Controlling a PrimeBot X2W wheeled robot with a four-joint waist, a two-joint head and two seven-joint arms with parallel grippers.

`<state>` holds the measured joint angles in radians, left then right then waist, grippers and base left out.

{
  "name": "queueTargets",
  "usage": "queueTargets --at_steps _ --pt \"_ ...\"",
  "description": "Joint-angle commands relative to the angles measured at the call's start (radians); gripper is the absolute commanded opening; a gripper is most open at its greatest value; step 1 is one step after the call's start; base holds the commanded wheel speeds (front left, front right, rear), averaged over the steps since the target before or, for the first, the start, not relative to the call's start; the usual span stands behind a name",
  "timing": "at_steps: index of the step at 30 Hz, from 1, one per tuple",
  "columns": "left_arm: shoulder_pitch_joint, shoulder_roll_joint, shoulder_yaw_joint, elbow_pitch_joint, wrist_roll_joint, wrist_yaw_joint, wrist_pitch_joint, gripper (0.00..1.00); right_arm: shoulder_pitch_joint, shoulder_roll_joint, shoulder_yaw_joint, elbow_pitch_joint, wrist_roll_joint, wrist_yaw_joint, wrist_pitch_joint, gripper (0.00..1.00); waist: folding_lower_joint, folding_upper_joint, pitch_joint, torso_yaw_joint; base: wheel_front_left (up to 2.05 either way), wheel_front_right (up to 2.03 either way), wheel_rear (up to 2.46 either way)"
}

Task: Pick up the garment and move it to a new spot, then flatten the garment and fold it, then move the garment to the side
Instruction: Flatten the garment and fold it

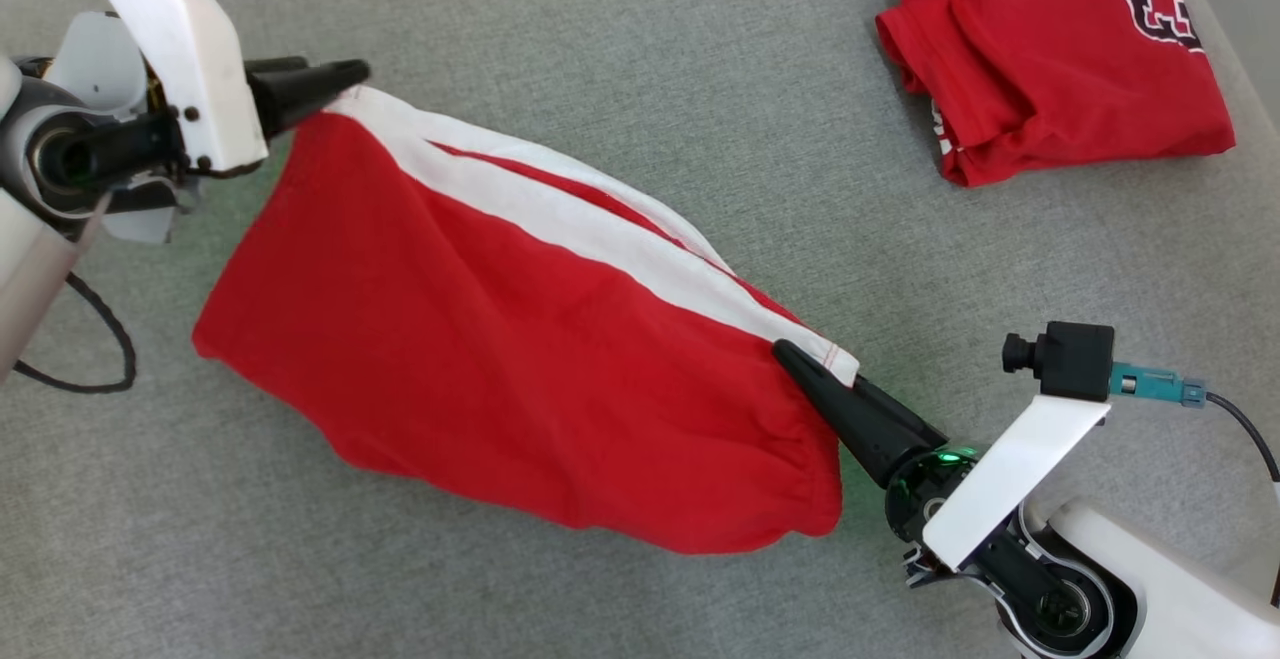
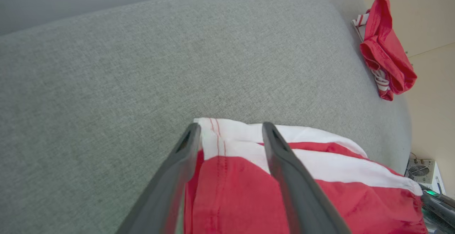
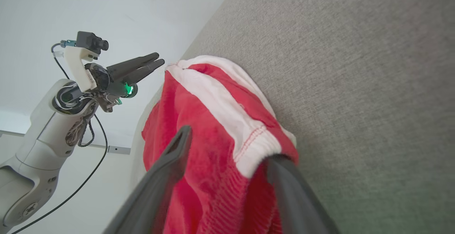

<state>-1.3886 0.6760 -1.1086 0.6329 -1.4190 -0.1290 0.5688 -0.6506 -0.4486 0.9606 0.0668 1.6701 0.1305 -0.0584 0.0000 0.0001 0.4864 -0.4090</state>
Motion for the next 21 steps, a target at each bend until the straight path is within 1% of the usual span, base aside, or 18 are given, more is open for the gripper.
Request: queueTargets --at_steps 1,3,6,10,15,18,21 --pt "0.009 -0.002 0.000 0.002 0.000 -0.003 -0.010 1.00 0.014 -0.008 -0.005 0.006 -0.001 0.000 0.005 1.00 0.0000 -0.0001 -0.004 -0.001 0.00 0.00 0.00" --pt "0.016 0.005 -0.010 0.006 0.004 -0.003 -0.006 1.00 0.022 -0.010 -0.008 0.009 -0.002 0.000 0.007 1.00 0.0000 -0.0001 -0.012 -0.002 0.00 0.00 0.00" --pt "0.012 0.029 -0.053 0.001 0.050 -0.003 0.015 1.00 0.032 -0.018 -0.011 0.011 -0.003 0.000 0.015 1.00 0.0000 -0.0001 -0.026 -0.001 0.00 0.00 0.00" --pt "0.015 0.053 -0.106 -0.017 0.084 -0.002 0.068 1.00 0.054 -0.043 -0.013 -0.002 0.004 0.000 0.028 1.00 0.0000 -0.0001 -0.042 0.002 0.00 0.00 0.00" --pt "0.036 0.082 -0.138 -0.044 0.088 -0.001 0.177 1.00 0.087 -0.081 -0.026 -0.027 0.011 0.000 0.021 1.00 0.0000 -0.0001 -0.057 0.000 0.00 0.00 0.00" --pt "0.053 0.088 -0.149 -0.062 0.063 -0.001 0.252 1.00 0.108 -0.105 -0.040 -0.048 0.013 0.000 0.012 1.00 0.0000 -0.0001 -0.062 -0.005 0.00 0.00 0.00" --pt "0.059 0.089 -0.154 -0.076 0.068 -0.001 0.288 1.00 0.124 -0.120 -0.049 -0.065 0.014 0.000 0.003 1.00 0.0000 -0.0001 -0.062 -0.010 0.00 0.00 0.00"
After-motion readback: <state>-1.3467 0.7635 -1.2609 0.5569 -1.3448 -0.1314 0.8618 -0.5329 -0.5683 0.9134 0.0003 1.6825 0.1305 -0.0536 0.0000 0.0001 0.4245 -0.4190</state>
